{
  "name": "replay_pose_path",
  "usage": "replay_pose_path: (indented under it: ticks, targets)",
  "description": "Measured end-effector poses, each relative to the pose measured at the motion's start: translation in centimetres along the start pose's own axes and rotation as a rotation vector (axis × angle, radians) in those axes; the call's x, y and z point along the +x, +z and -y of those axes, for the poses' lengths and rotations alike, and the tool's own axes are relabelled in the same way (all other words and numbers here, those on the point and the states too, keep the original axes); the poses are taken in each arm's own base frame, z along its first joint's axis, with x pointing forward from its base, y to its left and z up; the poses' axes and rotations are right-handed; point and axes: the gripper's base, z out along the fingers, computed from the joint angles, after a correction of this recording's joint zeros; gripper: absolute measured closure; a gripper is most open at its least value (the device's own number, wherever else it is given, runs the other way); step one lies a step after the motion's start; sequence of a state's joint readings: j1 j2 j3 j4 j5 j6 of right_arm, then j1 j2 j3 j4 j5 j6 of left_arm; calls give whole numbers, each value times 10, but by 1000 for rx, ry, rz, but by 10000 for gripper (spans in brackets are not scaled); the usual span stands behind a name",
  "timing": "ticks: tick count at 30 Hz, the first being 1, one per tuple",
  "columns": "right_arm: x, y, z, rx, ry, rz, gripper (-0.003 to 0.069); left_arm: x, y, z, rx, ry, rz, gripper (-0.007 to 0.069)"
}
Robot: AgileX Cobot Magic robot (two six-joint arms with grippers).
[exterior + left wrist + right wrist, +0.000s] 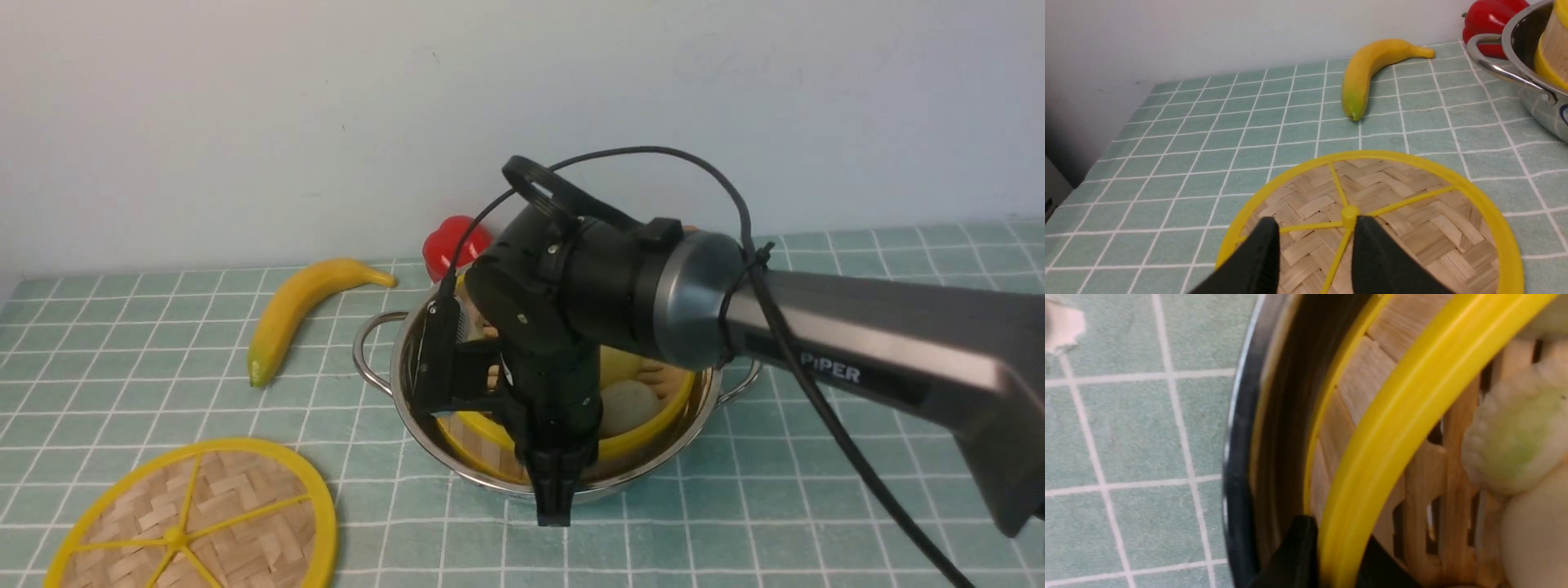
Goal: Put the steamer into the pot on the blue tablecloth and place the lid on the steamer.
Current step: 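Place the bamboo steamer basket of food into the steel pot with the right gripper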
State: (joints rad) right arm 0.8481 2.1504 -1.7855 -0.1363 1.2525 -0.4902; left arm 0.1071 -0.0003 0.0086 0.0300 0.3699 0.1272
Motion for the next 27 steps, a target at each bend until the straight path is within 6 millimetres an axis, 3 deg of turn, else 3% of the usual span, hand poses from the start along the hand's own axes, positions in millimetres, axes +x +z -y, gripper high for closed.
replay_pose_path:
  ticks: [10,22,27]
  targets:
    - [0,0,3,33,-14,-4,409,0,0,0,0,0,0,382]
    - [1,0,5,49,1,-11,385,0,0,0,0,0,0,382]
    - [1,-2,5,56,6,-8,340,0,0,0,0,0,0,382]
